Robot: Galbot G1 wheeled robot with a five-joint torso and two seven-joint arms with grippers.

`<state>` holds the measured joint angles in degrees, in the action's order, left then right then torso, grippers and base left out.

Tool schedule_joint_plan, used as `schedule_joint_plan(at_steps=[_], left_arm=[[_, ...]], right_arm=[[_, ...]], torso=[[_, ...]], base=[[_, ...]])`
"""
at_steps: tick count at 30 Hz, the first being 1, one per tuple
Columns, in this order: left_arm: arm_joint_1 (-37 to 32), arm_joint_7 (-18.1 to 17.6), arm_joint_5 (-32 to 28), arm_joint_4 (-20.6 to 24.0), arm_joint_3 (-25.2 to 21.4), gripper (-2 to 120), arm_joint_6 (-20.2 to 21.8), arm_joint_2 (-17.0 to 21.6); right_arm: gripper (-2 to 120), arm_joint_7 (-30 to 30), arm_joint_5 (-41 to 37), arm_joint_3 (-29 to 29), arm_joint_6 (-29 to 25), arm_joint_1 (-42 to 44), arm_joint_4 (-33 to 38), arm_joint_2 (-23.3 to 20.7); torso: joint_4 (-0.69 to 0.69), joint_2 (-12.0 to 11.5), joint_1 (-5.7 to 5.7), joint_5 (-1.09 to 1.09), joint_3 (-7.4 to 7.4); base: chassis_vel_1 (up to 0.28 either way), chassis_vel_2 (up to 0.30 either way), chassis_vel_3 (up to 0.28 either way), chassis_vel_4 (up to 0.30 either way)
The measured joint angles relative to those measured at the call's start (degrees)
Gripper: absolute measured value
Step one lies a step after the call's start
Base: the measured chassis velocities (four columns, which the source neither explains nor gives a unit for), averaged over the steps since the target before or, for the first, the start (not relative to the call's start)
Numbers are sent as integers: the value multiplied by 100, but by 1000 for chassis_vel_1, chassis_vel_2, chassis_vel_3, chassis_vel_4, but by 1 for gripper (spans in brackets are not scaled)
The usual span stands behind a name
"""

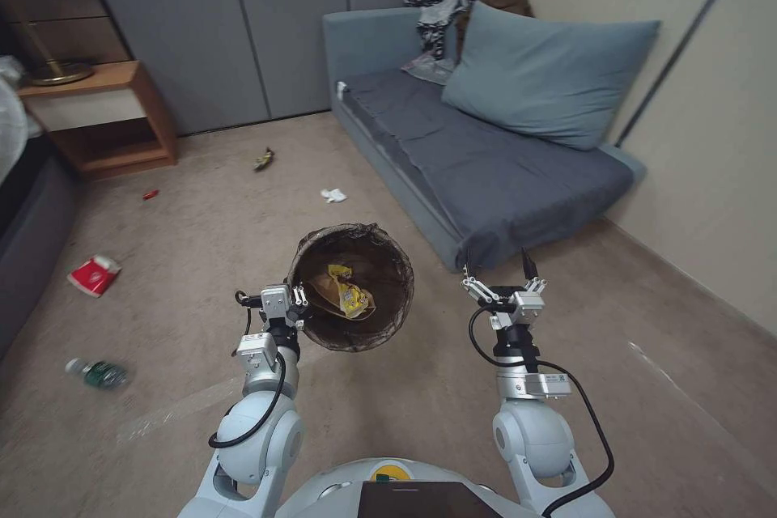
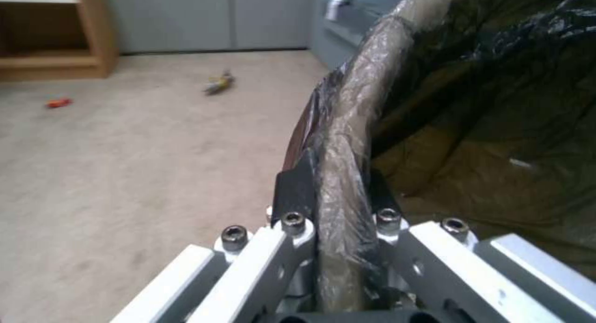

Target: Pick up the trash bin, then pick up the garbage from the floor and place it into the trash bin.

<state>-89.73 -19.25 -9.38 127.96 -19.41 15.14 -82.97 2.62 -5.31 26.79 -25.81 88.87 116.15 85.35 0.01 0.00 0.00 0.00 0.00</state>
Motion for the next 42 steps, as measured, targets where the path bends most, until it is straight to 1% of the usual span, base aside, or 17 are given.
schedule_joint_plan(at_steps=[31, 37, 39, 42], left_arm=[[10, 4, 23, -16, 13, 3, -2, -4], [19, 19, 97, -76, -7, 3, -99, -7], [19, 17, 115, -89, -21, 3, -114, -15], [22, 17, 117, -95, -9, 3, -118, -23]], right_arm=[[100, -42, 7, 16, -48, 1, -19, 23], [100, -50, 7, 29, -57, 5, -21, 26], [100, -52, 7, 34, -57, -1, -20, 28], [100, -53, 8, 44, -57, -7, -16, 32]], torso=[[0, 0, 0, 0, 0], [0, 0, 0, 0, 0], [2, 0, 0, 0, 0], [0, 0, 0, 0, 0]], base=[[122, 127, 129, 128], [113, 107, 110, 119], [107, 88, 79, 96], [44, 44, 54, 55]])
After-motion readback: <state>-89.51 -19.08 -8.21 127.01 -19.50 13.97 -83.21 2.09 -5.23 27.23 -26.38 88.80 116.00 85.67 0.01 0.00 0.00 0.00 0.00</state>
